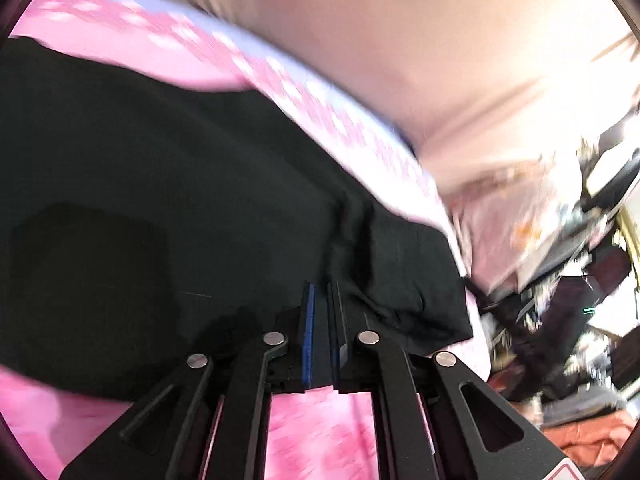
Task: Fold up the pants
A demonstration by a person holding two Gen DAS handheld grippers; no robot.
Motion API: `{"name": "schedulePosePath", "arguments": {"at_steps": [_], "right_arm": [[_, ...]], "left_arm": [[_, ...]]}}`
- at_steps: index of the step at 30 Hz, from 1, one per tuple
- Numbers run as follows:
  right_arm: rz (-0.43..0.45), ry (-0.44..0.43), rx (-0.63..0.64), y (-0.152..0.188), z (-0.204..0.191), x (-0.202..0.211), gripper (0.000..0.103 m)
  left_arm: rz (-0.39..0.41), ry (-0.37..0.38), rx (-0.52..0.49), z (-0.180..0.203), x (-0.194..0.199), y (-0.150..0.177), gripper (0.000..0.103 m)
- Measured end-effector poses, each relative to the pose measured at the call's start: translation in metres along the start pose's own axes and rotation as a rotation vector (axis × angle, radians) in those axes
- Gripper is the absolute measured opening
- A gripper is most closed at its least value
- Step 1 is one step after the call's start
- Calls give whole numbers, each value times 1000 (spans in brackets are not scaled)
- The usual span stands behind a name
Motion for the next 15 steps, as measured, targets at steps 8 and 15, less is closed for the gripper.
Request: {"name": "schedulePosePath", "arguments": {"at_steps": [8, 15], "right_arm": [[-56, 112, 277, 21, -65, -42, 87], [-43, 105, 203, 3, -71, -45, 7]], "left_arm": [[245, -190, 85, -86, 126, -20, 36], [361, -206, 244, -136, 169, -4, 46]]}}
Point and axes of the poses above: each gripper's, at about its wrist camera, not at the fingertips, and x roughly against the way its jaws point, z to its right, y to its underside, the point moved 1 cm from there along -x, roughly the way its jaws point
